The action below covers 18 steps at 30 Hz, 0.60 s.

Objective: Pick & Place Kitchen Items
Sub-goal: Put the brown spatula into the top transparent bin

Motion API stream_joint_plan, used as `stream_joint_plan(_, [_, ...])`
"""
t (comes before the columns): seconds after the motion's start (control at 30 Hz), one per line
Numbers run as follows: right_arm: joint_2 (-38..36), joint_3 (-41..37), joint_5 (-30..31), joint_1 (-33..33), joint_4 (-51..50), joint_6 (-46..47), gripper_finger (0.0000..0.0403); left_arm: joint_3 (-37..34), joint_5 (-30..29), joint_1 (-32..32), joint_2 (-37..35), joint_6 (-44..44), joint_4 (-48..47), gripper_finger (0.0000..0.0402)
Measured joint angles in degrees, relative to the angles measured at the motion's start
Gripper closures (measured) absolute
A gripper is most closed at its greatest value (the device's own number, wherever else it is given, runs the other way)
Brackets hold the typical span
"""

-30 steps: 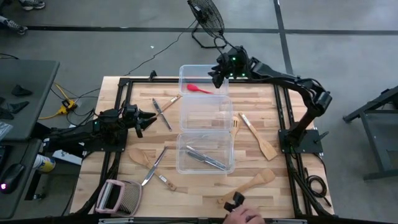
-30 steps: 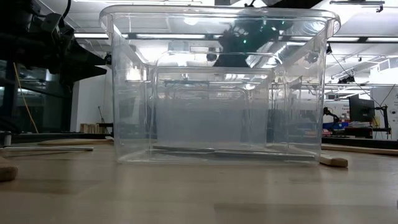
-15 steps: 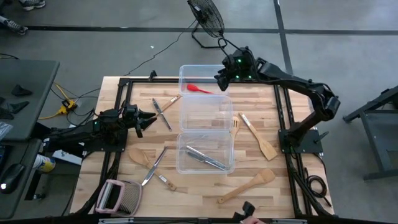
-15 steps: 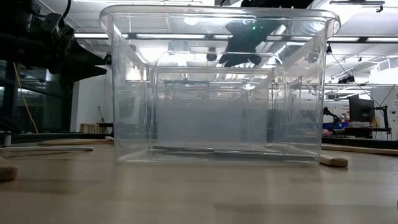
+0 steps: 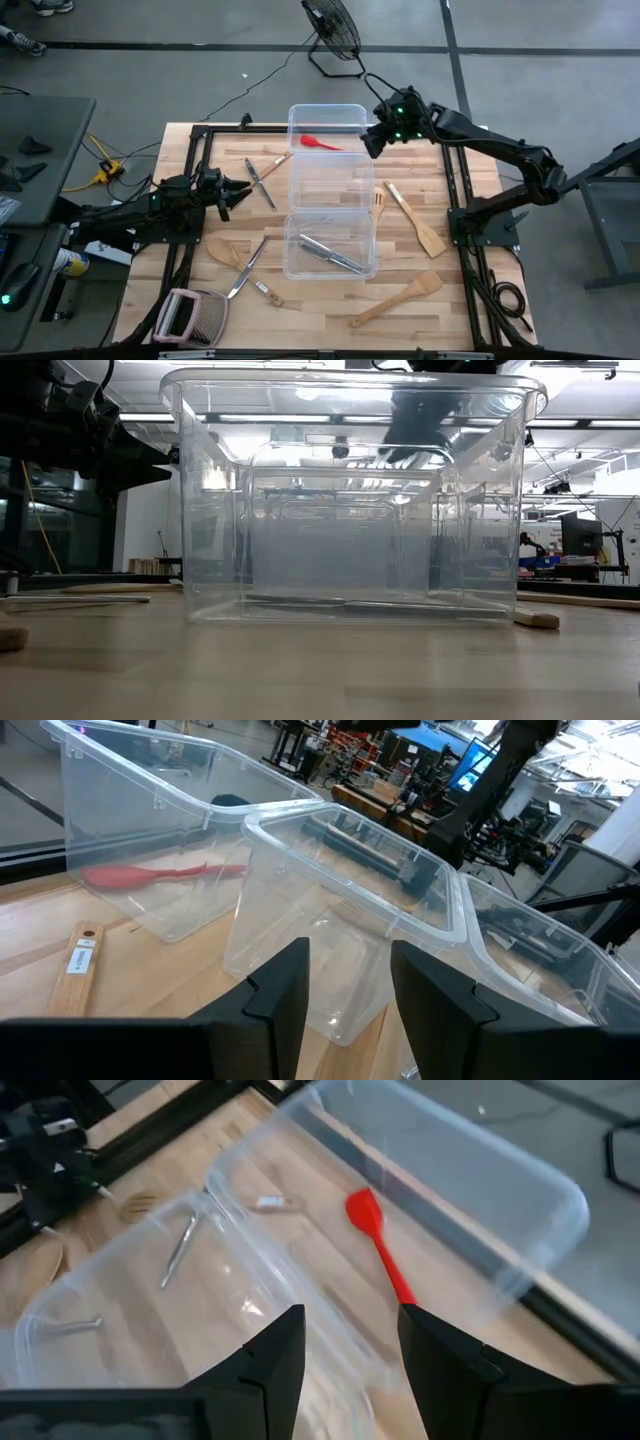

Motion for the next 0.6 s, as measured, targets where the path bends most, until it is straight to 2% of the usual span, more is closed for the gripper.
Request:
stream_joint_plan(0.37, [-12.06,-8.32,0.07,-0.01,-8.80,1.12,0.0250,0.00,0.00,-0.01,0.01,0.00,0.01,0.0258])
stream_joint_plan(0.6, [-14.60,-11.54,-0.06,-0.12,-15.54,1.03,0.0250,0.00,0.00,-0.01,0.00,0.00,0.02,0.0258])
